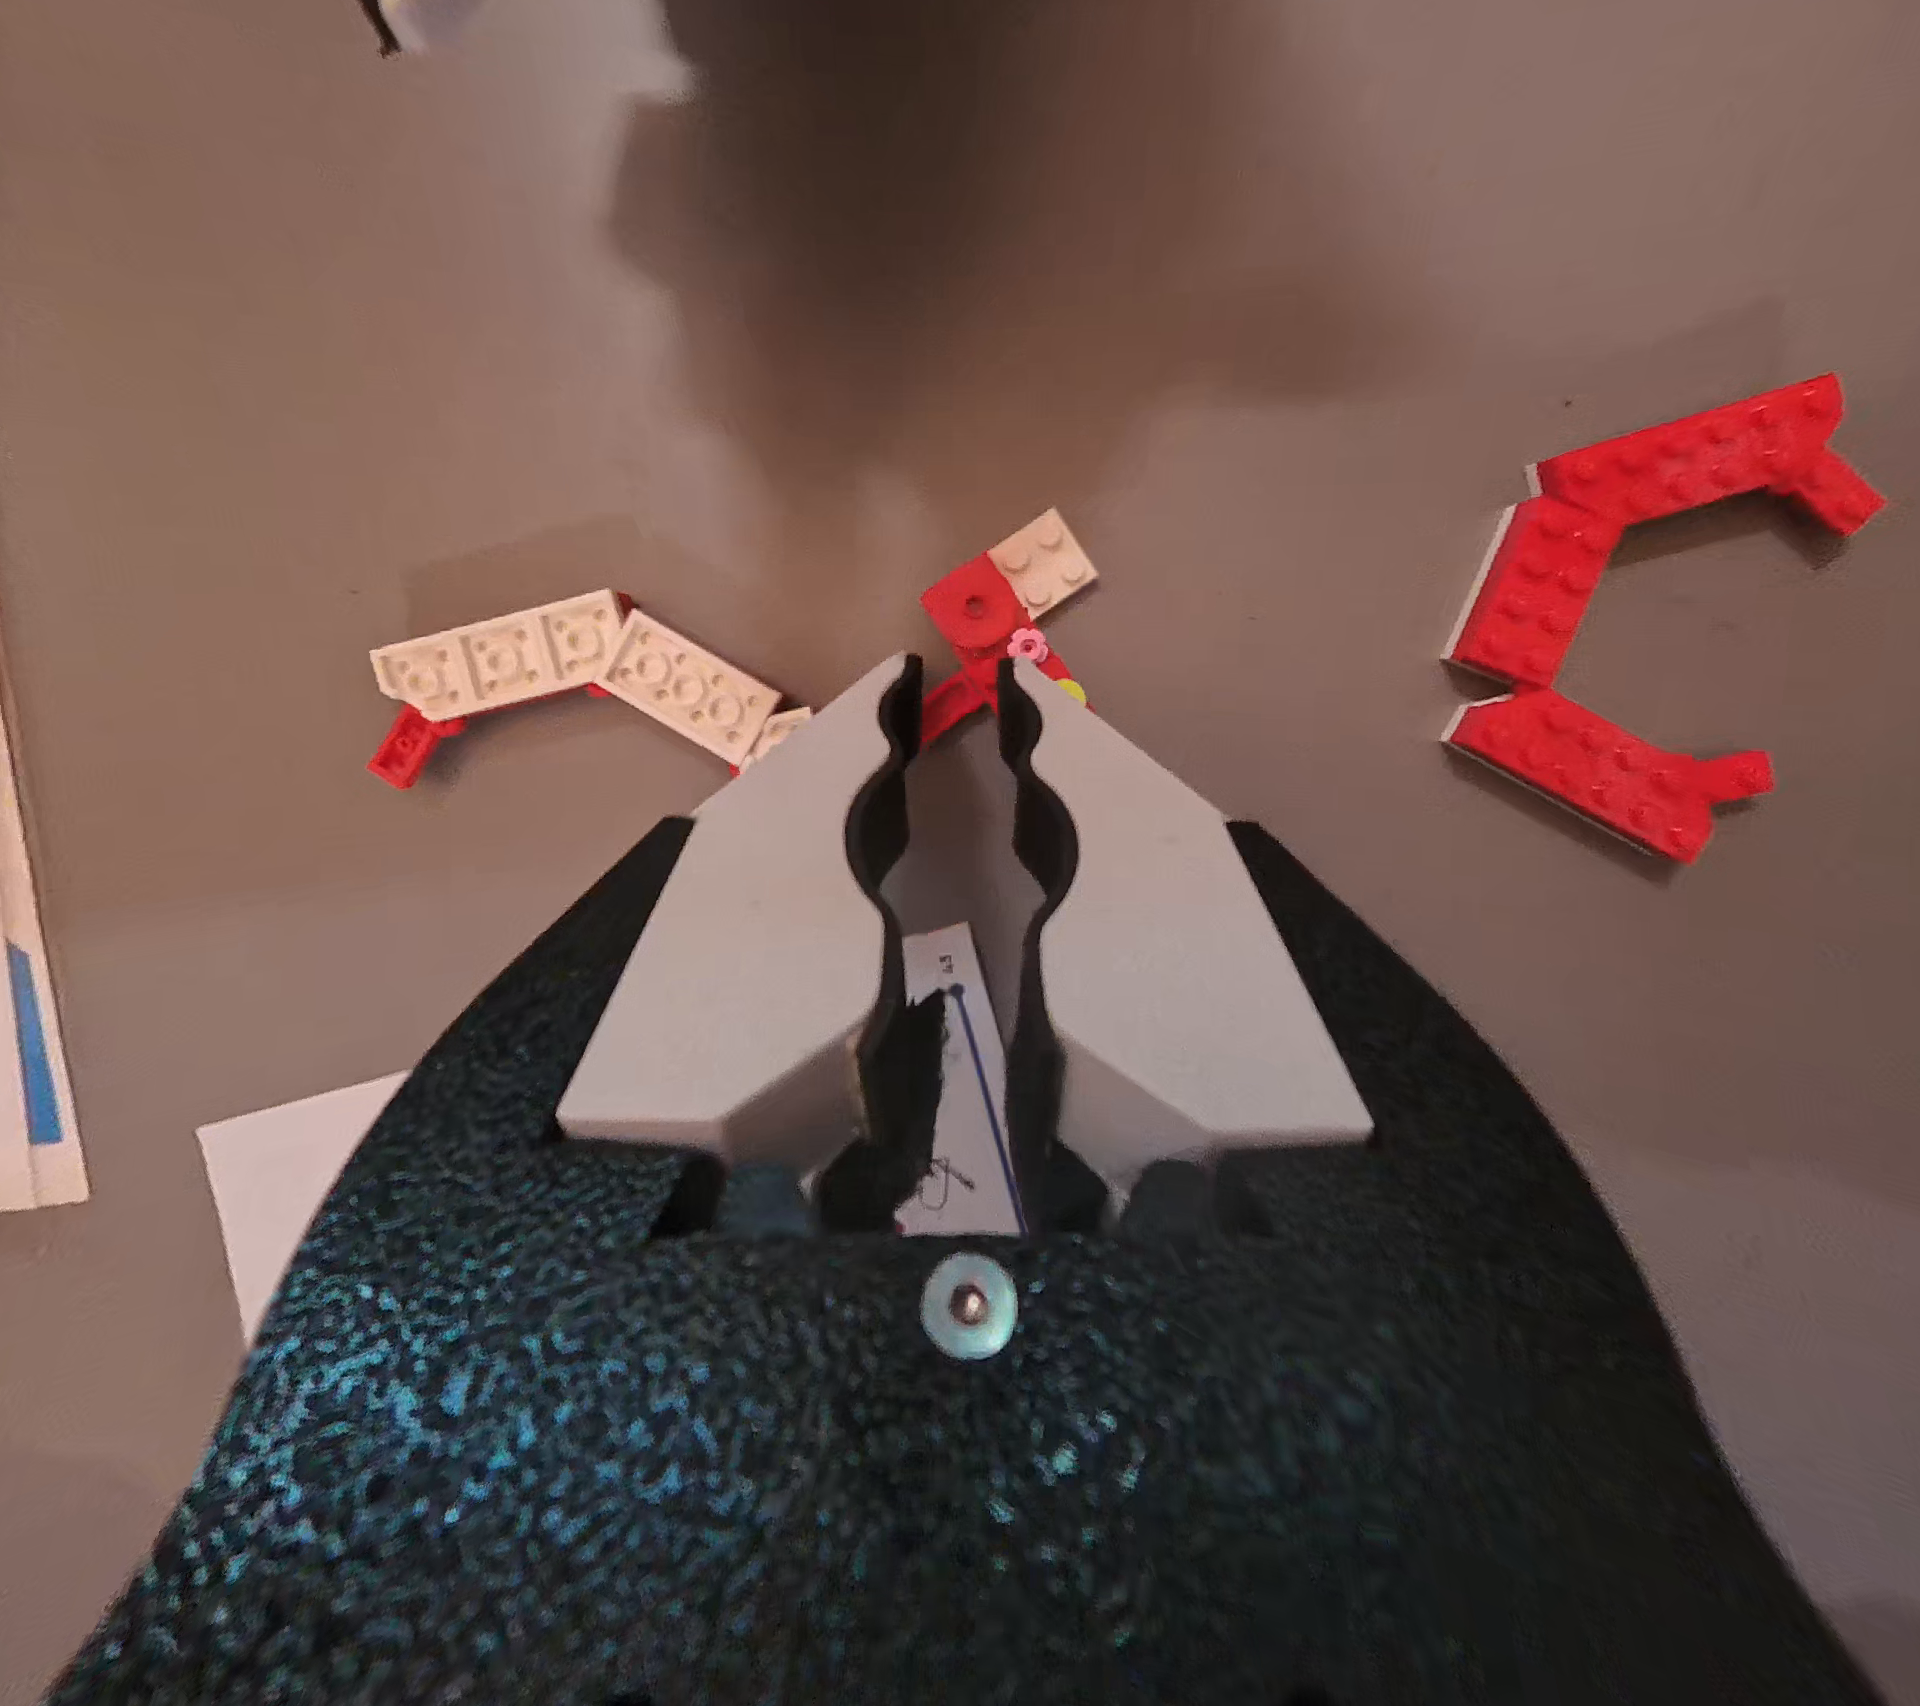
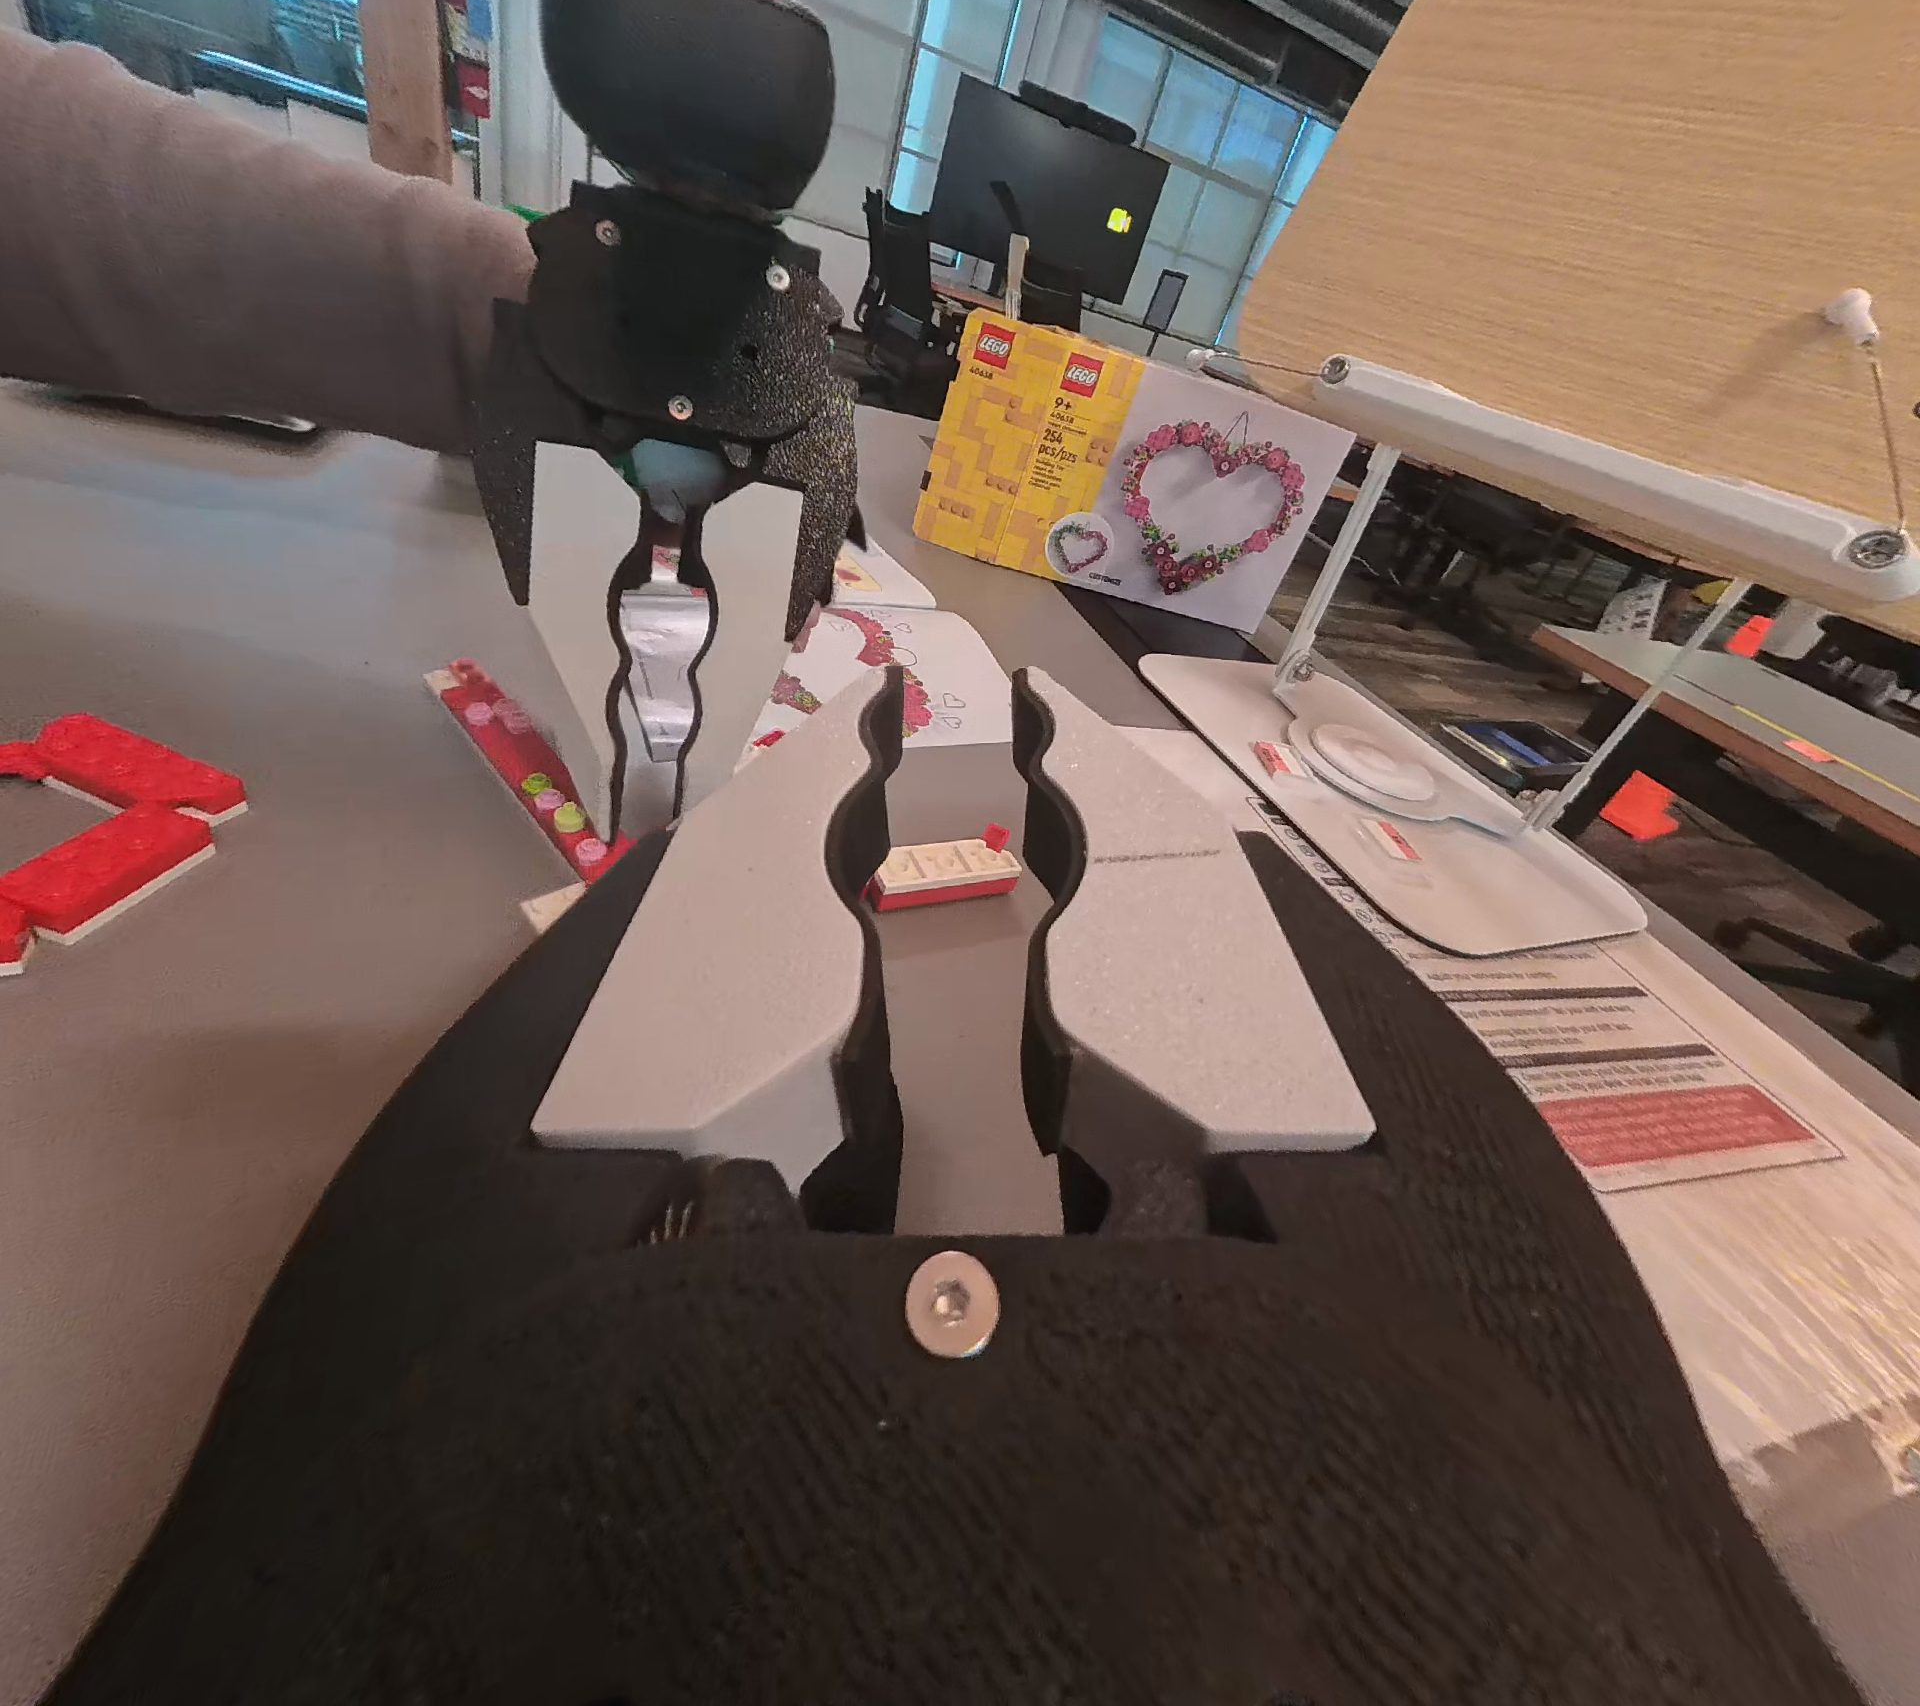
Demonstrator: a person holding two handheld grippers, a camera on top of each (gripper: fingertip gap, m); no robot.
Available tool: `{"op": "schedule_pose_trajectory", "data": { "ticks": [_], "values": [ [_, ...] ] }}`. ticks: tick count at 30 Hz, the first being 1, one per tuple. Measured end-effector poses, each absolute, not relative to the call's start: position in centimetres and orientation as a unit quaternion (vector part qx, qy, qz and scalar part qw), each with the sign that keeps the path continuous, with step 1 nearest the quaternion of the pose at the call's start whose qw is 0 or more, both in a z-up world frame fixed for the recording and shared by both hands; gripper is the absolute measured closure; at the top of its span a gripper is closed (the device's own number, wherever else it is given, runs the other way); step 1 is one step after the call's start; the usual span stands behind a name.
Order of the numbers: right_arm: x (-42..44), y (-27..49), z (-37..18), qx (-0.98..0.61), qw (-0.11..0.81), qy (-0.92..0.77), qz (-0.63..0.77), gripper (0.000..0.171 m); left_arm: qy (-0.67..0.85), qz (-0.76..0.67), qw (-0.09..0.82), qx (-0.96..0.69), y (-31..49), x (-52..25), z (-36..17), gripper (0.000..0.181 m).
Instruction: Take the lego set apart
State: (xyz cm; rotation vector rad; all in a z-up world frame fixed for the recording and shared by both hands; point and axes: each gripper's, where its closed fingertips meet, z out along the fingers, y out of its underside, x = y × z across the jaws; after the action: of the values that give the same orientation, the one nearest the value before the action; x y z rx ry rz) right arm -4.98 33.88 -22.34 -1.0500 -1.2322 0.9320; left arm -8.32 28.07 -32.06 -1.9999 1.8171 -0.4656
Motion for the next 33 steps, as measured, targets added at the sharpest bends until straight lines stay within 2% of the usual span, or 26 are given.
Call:
{"op": "schedule_pose_trajectory", "data": {
  "ticks": [13, 20, 24, 29, 33],
  "values": [
    [-5.1, 34.0, -22.5, -0.459, 0.586, -0.527, 0.411, 0.152, 0.649, -0.174, 0.191, -0.715, 28.6, -9.1, -32.3, 0.156],
    [-5.2, 33.8, -22.5, -0.457, 0.581, -0.531, 0.415, 0.152, 0.658, -0.181, 0.177, -0.709, 28.1, -9.2, -33.0, 0.175],
    [-5.2, 33.6, -22.6, -0.453, 0.580, -0.537, 0.412, 0.152, 0.654, -0.167, 0.193, -0.712, 28.1, -9.3, -33.1, 0.176],
    [-5.1, 33.6, -22.6, -0.455, 0.581, -0.534, 0.413, 0.153, 0.576, -0.105, 0.302, -0.752, 29.0, -11.9, -29.5, 0.177],
    [-5.2, 33.7, -22.6, -0.457, 0.580, -0.534, 0.412, 0.153, 0.383, 0.021, 0.432, -0.816, 28.9, -21.3, -22.6, 0.177]
  ]
}}
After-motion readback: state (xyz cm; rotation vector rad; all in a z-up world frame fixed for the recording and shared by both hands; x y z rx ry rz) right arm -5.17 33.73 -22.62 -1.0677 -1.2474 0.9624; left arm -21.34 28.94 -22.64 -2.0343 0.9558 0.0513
